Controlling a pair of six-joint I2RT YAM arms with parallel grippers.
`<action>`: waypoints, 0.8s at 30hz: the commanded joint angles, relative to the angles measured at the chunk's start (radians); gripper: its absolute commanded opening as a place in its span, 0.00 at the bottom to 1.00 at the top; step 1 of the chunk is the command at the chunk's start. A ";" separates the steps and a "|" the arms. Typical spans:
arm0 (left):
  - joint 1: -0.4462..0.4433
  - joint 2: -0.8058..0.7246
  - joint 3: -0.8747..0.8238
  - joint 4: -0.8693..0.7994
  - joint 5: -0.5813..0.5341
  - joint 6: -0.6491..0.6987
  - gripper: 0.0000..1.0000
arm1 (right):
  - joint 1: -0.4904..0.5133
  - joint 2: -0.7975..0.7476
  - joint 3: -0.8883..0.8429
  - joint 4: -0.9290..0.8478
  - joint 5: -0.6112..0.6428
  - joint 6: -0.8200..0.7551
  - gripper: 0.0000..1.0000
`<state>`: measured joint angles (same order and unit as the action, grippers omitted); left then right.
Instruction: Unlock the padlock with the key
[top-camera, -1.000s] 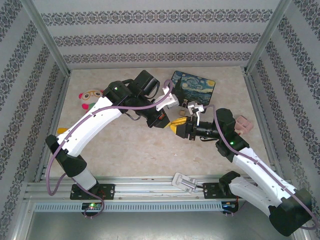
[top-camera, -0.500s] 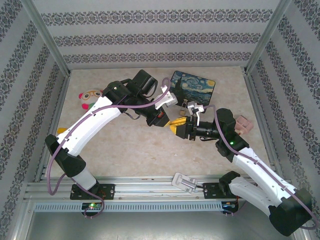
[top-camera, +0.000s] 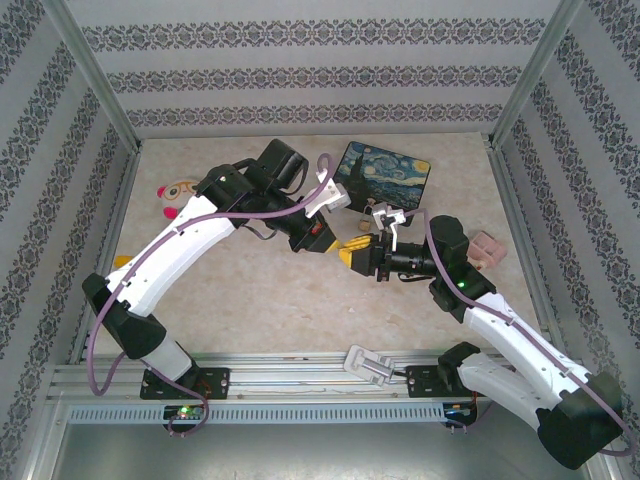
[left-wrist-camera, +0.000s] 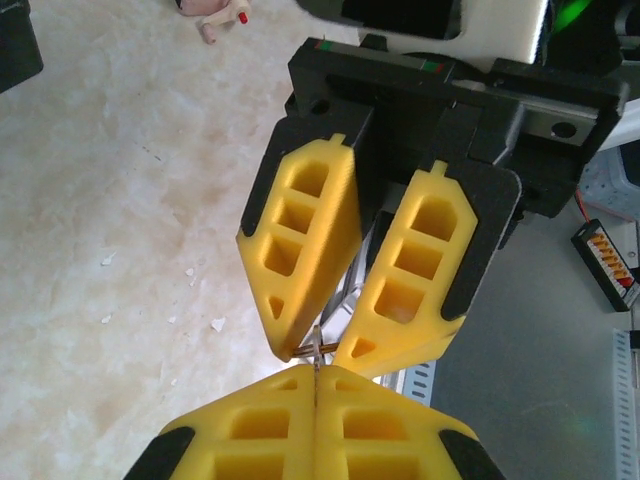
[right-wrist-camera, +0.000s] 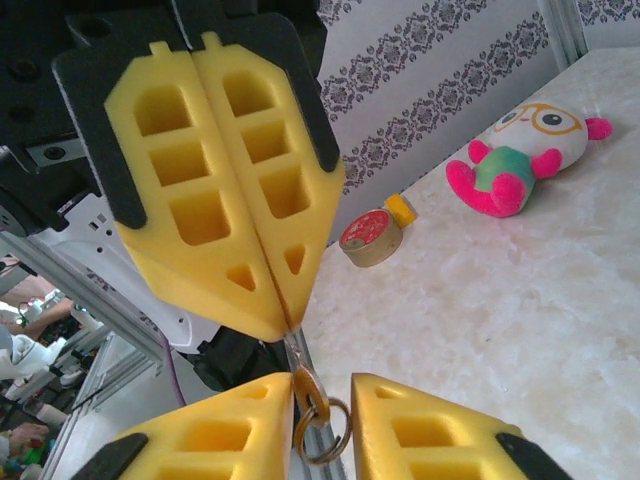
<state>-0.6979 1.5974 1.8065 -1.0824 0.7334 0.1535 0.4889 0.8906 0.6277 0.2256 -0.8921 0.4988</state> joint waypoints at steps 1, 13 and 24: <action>0.014 -0.031 -0.013 0.048 0.040 -0.009 0.00 | 0.008 -0.009 -0.002 0.040 -0.023 -0.002 0.20; 0.052 -0.064 -0.076 0.128 0.067 -0.050 0.00 | 0.007 -0.012 -0.003 0.041 -0.026 -0.001 0.01; 0.116 -0.111 -0.163 0.264 0.081 -0.161 0.25 | 0.005 -0.020 -0.006 0.032 -0.008 0.004 0.00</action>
<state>-0.6350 1.5345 1.6630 -0.9257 0.8394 0.0509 0.4889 0.8902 0.6277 0.2489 -0.8783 0.5022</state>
